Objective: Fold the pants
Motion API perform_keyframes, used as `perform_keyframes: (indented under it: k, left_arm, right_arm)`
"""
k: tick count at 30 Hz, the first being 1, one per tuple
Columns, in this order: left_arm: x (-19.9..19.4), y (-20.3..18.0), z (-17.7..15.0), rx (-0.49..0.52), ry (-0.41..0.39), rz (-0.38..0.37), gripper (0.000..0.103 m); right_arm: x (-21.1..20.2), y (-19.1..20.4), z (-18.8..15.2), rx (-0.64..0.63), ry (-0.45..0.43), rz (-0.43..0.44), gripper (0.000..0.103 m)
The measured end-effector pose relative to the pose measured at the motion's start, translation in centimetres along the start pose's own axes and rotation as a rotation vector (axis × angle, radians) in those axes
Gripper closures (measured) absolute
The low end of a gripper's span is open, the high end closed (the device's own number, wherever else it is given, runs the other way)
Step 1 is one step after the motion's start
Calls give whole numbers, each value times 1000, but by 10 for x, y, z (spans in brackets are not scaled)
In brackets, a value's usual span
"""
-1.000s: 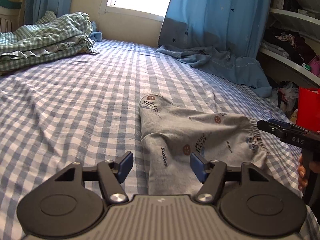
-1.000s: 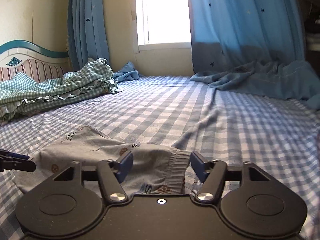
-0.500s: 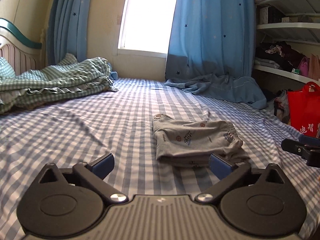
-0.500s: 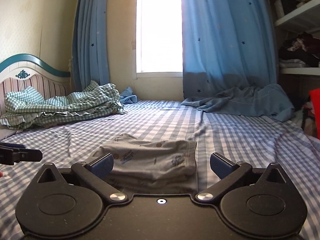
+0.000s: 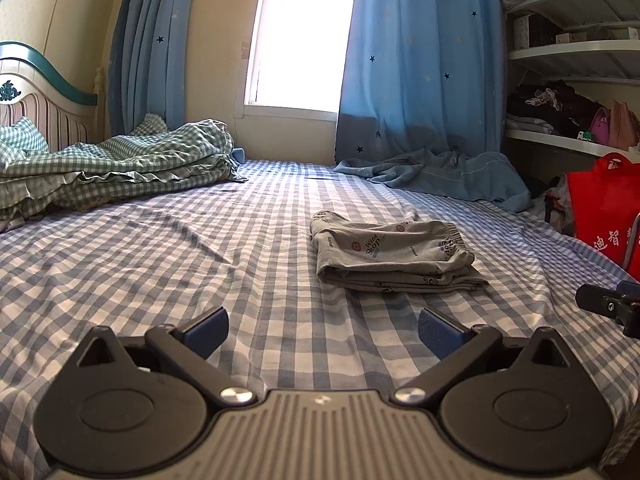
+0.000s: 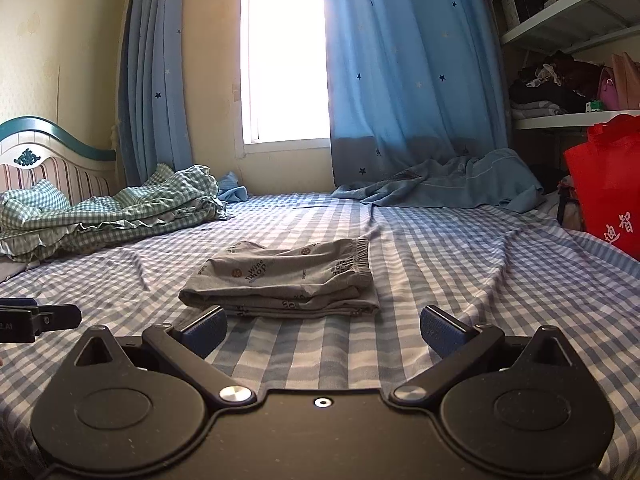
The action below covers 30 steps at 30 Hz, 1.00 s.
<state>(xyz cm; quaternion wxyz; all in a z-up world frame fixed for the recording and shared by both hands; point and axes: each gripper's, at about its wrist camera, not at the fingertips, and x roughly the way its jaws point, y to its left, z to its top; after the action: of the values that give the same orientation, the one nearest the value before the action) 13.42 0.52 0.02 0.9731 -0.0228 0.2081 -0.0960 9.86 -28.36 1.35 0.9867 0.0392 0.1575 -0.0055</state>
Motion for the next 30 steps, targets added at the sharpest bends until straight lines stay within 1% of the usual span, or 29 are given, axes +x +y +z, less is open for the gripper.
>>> perform_keyframes:
  k: [11,30]
  left_arm:
    - [-5,0,-4,-6,3,-1,0]
    - [-7,2,-2,-3,2,5,0]
  right_arm:
    - [-6,1,-4,0,11,12,1]
    - [-3,0,-3,1,25,29,1]
